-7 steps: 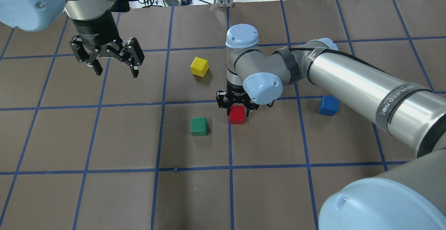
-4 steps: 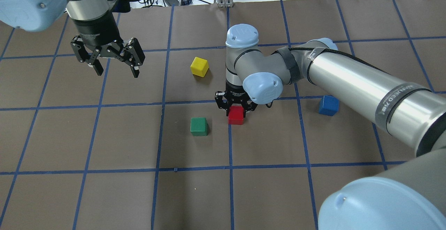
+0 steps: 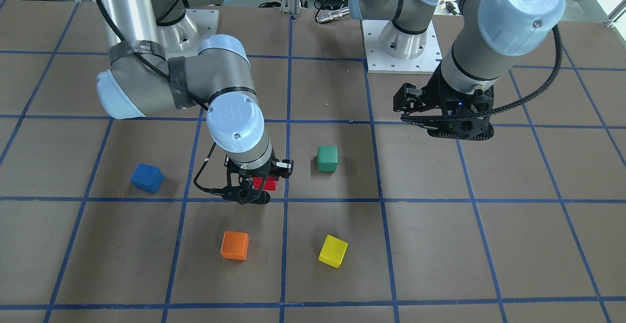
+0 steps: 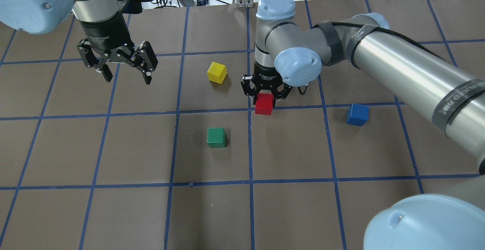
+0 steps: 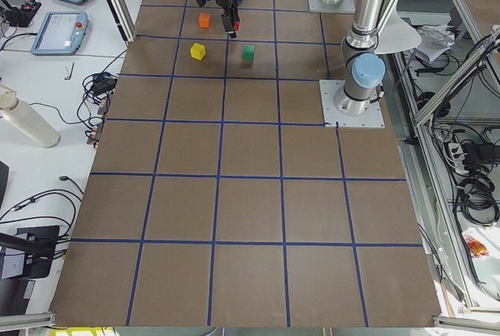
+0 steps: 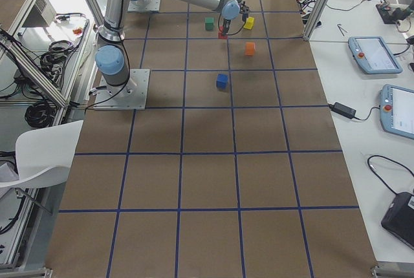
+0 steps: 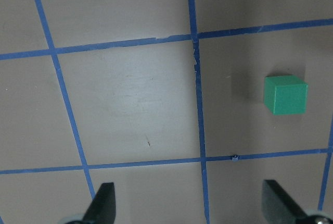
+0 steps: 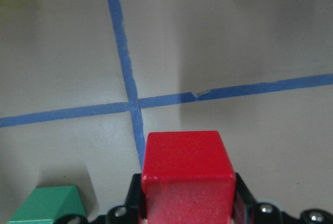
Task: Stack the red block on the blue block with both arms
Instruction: 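Lift the red cube with the right gripper and carry it over the blue cube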
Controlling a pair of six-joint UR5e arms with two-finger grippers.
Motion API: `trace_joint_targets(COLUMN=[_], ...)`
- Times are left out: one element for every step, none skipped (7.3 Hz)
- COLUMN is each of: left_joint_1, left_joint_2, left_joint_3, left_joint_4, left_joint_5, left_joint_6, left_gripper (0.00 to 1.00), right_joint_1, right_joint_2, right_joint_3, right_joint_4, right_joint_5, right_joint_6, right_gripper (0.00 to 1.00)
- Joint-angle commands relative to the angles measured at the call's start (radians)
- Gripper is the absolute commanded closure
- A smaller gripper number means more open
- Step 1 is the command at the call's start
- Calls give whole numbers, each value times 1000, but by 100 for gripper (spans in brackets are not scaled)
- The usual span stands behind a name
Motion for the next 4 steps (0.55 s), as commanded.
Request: trace_joint_targets(left_joint_1=[0,-2,-3,-3], left_joint_2=[0,-3,-6,-8], left_joint_3=[-1,-1,-2,-2], left_joint_4=[0,0,0,0], left_joint_5=[0,1,1,1], left_joint_6=[0,0,-3,-9], left_gripper=[0,0,0,0], right_joint_1=[-103,-158,-212,-272], right_joint_2=[-29,-32,-56,-76], right_joint_3=[-95,-99,-93,-92], right_joint_4=[170,172,174,175], right_joint_5=[-62,-80,-85,-82], right_joint_6=[-125,-153,-167,-169], right_gripper=[100,100,100,100])
